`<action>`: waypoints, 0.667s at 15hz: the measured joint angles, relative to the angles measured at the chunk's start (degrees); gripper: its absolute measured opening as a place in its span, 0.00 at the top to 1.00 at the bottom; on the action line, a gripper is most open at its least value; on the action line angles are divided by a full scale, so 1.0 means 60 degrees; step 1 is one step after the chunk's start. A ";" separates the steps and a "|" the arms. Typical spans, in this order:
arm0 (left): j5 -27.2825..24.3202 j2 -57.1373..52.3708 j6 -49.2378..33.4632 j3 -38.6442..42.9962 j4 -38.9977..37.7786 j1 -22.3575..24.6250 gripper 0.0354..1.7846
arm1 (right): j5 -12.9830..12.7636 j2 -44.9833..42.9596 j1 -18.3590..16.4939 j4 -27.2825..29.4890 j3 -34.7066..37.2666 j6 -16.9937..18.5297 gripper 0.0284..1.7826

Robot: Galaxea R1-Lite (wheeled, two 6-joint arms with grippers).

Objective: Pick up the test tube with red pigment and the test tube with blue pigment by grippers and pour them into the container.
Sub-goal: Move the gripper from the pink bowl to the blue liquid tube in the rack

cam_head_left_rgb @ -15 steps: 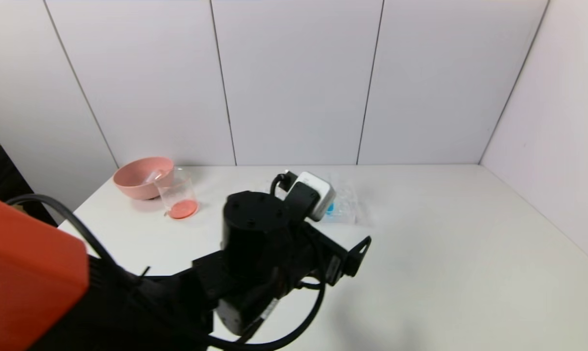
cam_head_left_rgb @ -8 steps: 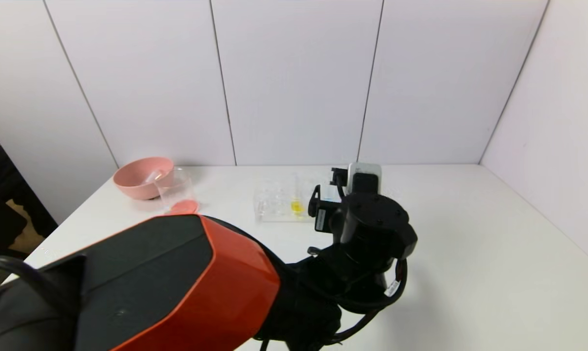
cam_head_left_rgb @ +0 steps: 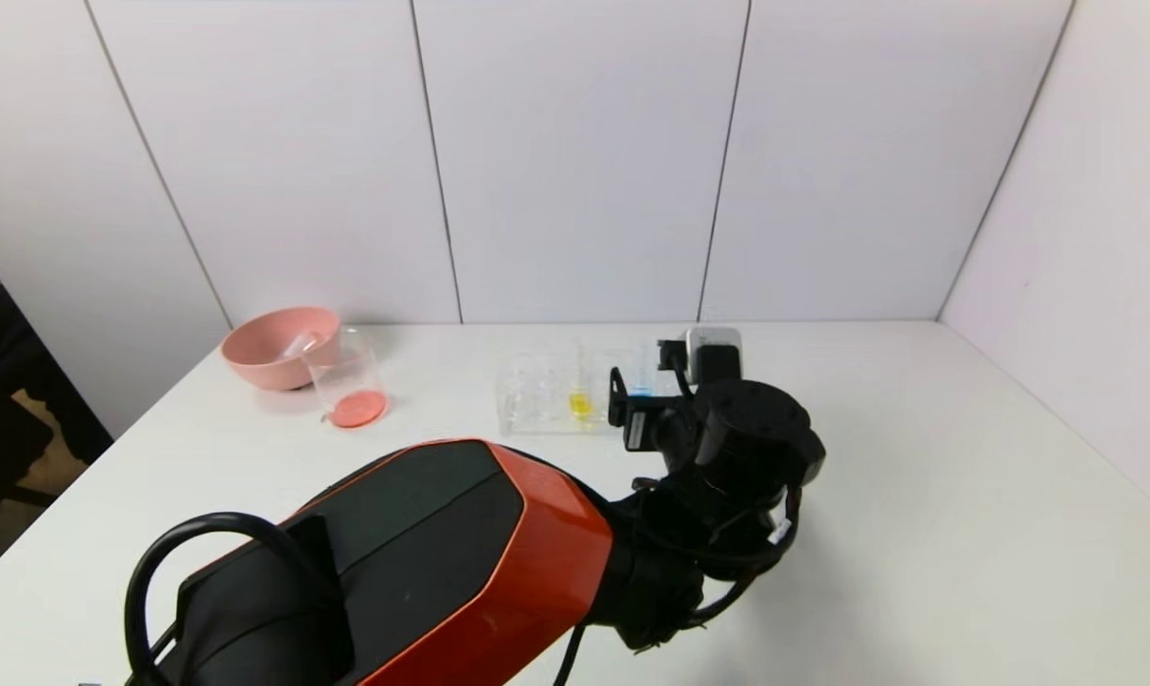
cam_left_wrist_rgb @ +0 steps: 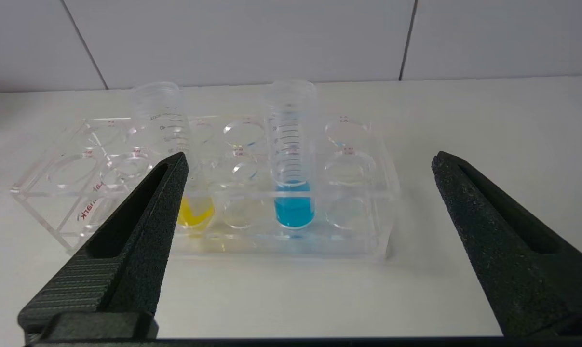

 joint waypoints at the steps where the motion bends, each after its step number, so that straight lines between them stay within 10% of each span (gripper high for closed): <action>1: -0.0037 0.0156 0.0016 -0.0313 0.0030 0.0138 0.01 | 0.0000 0.0000 0.0000 0.0000 0.0000 0.0000 0.00; 10: -0.1538 0.1111 0.0004 -0.1719 0.0849 0.0955 0.01 | 0.0000 0.0000 0.0000 0.0000 0.0000 0.0000 0.00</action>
